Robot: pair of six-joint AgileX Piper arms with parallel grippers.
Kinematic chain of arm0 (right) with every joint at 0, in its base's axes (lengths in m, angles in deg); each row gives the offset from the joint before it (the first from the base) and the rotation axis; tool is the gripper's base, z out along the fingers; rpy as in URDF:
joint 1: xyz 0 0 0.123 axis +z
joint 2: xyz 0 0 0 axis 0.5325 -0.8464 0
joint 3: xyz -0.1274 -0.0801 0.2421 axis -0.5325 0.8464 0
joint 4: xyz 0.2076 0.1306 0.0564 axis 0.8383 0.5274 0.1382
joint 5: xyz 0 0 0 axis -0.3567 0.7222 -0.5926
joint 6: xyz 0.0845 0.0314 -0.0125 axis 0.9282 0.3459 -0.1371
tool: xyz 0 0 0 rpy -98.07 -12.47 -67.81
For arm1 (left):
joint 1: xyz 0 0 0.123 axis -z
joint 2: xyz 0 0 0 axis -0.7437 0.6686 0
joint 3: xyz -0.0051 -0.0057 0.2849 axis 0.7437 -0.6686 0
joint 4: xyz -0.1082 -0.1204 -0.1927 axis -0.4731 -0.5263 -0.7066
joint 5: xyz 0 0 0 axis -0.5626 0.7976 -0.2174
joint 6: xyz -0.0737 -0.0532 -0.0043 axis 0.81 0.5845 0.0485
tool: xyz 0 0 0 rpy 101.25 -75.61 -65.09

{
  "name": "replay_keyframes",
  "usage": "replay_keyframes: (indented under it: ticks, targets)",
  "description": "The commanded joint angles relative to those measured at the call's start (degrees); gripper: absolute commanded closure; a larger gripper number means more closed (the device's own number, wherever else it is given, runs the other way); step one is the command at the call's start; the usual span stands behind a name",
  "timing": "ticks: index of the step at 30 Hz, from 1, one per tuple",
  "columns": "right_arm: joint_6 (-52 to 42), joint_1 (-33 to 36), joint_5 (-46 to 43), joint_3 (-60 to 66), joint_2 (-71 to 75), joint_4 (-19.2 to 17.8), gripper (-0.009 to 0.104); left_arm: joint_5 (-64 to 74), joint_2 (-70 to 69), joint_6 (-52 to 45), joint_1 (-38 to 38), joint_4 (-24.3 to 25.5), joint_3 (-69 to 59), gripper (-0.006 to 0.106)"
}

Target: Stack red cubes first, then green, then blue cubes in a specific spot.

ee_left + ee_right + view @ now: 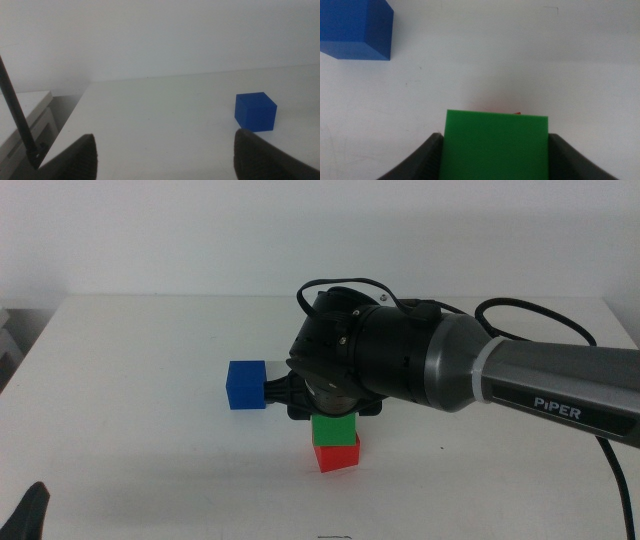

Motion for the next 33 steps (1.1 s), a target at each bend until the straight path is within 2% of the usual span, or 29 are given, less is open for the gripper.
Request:
replay_keyframes:
  ticks: [1,4,10,15,20,24,28,33]
  targets:
    - [-1.22,0.12,-0.01,-1.93,3.19,-2.08,0.079,-4.83,-0.91,0.30,0.12,-0.55,0.18,0.007]
    - [-3.01,0.12,-0.01,-1.93,3.19,-1.64,0.067,-4.83,-0.91,0.30,0.12,-0.55,0.18,0.007]
    - [-3.58,0.12,-0.01,-1.93,3.19,-1.47,0.033,-4.83,-0.91,0.30,0.12,-0.55,0.18,0.007]
    - [-3.71,0.06,-0.05,-1.93,3.99,-1.79,0.013,-4.83,-0.91,0.30,0.12,-0.55,0.18,0.007]
    - [-7.51,0.11,1.21,-0.51,11.54,-1.85,0.010,-4.83,-0.91,0.30,0.12,-0.55,0.18,0.007]
    - [-13.43,-0.51,-0.27,7.33,21.89,0.37,0.010,-4.83,-0.91,0.30,0.12,-0.55,0.18,0.007]
    - [-23.75,-1.94,-5.73,16.95,33.07,4.75,0.010,-4.83,-0.91,0.30,0.12,-0.55,0.18,0.007]
    - [-39.36,-3.36,-8.19,25.65,45.60,11.32,0.010,-4.83,-0.91,0.30,0.12,-0.55,0.18,0.007]
